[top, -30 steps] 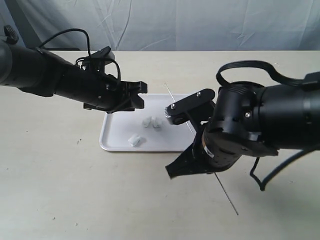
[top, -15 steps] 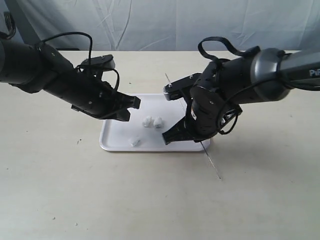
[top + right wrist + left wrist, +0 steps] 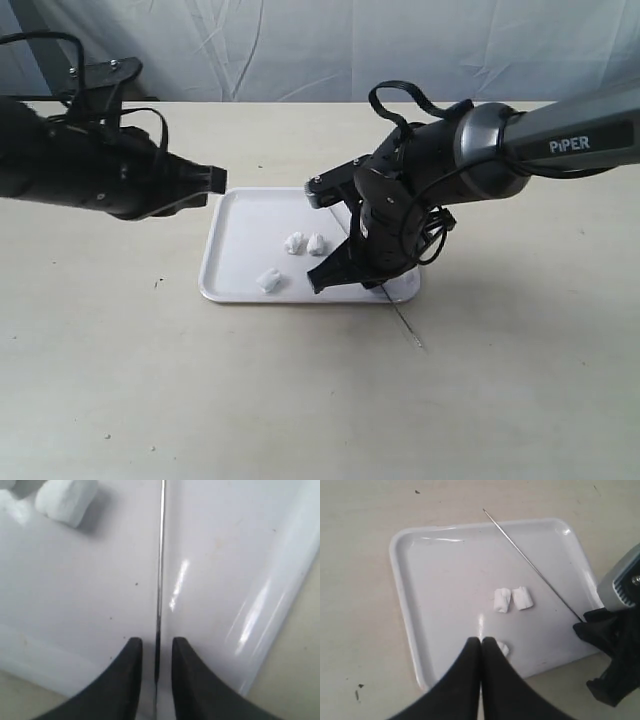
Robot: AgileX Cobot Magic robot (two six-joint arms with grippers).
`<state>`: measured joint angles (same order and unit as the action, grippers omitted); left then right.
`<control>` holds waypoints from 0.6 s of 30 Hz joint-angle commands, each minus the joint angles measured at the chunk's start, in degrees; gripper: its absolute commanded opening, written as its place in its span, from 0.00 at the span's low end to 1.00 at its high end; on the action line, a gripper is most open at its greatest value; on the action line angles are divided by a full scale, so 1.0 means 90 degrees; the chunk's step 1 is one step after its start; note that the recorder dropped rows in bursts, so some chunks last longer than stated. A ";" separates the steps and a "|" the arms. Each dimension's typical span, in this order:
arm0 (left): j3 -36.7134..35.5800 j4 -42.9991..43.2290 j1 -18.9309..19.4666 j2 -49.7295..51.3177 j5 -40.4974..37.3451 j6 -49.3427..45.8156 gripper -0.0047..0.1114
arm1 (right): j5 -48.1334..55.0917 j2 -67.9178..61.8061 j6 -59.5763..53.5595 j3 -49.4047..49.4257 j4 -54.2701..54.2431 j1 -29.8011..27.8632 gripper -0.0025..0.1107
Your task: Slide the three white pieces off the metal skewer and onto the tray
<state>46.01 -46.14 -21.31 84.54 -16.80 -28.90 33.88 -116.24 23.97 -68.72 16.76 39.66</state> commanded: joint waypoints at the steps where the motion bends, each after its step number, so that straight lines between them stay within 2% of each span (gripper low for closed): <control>1: -0.0696 0.0066 0.0008 -0.0848 0.0191 0.0029 0.04 | 0.0177 0.0007 -0.0052 -0.0044 -0.0033 -0.0041 0.24; 8: -0.1494 0.0190 0.0008 -0.2289 0.0282 -0.0019 0.04 | 0.0196 0.0713 -0.0052 -0.0044 0.0036 -0.0041 0.24; 13: -0.1740 0.0403 0.0008 -0.3644 0.0055 -0.0019 0.04 | 0.0122 0.1809 -0.0514 0.0065 -0.0033 -0.0028 0.23; 18: -0.1768 0.0544 0.0008 -0.5080 -0.0150 -0.0019 0.04 | -0.0220 0.3228 -0.0789 0.0743 -0.0030 -0.0028 0.23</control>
<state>30.56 -42.13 -21.31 44.99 -16.83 -29.01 33.13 -93.80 18.76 -65.43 16.39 39.66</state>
